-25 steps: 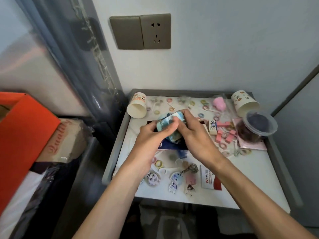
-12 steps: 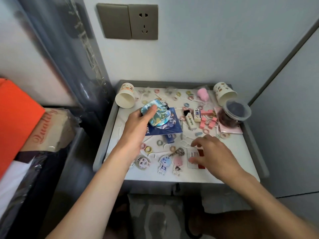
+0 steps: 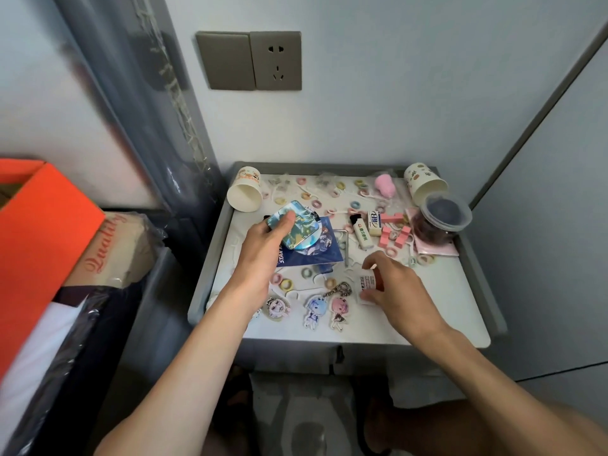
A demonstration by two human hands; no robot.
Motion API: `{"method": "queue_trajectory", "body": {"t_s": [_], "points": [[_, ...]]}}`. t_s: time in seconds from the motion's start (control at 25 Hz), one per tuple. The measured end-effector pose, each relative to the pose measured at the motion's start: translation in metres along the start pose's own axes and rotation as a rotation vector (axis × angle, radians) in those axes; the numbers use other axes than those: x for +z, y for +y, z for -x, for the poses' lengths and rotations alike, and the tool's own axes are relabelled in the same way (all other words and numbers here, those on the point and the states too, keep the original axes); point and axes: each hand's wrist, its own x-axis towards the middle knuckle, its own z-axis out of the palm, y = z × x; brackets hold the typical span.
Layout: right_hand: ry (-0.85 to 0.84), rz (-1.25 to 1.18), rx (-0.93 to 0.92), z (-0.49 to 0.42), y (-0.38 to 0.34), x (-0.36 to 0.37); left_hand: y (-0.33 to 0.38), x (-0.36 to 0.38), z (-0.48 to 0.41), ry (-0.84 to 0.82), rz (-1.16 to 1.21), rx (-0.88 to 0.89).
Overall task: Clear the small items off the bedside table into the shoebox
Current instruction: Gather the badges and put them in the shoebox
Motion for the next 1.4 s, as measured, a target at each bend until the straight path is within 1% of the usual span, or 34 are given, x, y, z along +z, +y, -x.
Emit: {"method": "queue_trajectory", "body": {"t_s": [0.08, 0.16, 0.2, 0.28, 0.36, 0.48, 0.56, 0.72, 0.8, 0.88, 0.96, 1.04, 1.12, 1.28, 1.4], "points": [[0.067, -0.228, 0.038, -0.001, -0.008, -0.012, 0.005, -0.005, 0.007, -0.004, 0.005, 0.037], [0.115, -0.499, 0.032, -0.001, -0.026, -0.028, 0.015, -0.014, 0.019, -0.014, -0.013, 0.069], [0.114, -0.614, 0.016, -0.002, -0.038, -0.035, 0.02, -0.018, 0.027, -0.02, -0.019, 0.071], [0.046, -0.753, -0.049, -0.001, -0.073, -0.047, 0.032, -0.032, 0.047, -0.027, -0.03, 0.072], [-0.049, -0.774, -0.145, 0.001, -0.113, -0.053, 0.045, -0.05, 0.069, -0.051, -0.055, 0.098], [-0.119, -0.687, -0.256, 0.006, -0.169, -0.053, 0.062, -0.082, 0.099, -0.051, -0.088, 0.157], [-0.157, -0.673, -0.287, 0.008, -0.194, -0.049, 0.069, -0.102, 0.112, -0.038, -0.097, 0.179], [-0.249, -0.745, -0.348, 0.009, -0.237, -0.035, 0.082, -0.142, 0.133, 0.027, -0.117, 0.208], [-0.339, -0.766, -0.383, 0.007, -0.258, -0.029, 0.09, -0.163, 0.138, 0.079, -0.165, 0.214], [-0.433, -0.757, -0.425, 0.002, -0.279, -0.023, 0.097, -0.182, 0.142, 0.095, -0.235, 0.215], [-0.513, -0.769, -0.423, -0.005, -0.305, -0.016, 0.106, -0.204, 0.147, 0.114, -0.261, 0.217], [-0.616, -0.825, -0.41, -0.01, -0.331, -0.006, 0.114, -0.226, 0.152, 0.15, -0.224, 0.22], [-0.68, -0.847, -0.401, -0.014, -0.352, 0.004, 0.118, -0.246, 0.157, 0.183, -0.217, 0.227], [-0.722, -0.917, -0.315, -0.025, -0.381, 0.02, 0.118, -0.286, 0.169, 0.259, -0.223, 0.242], [-0.731, -0.943, -0.303, -0.029, -0.398, 0.029, 0.113, -0.314, 0.172, 0.413, -0.231, 0.286]]}}
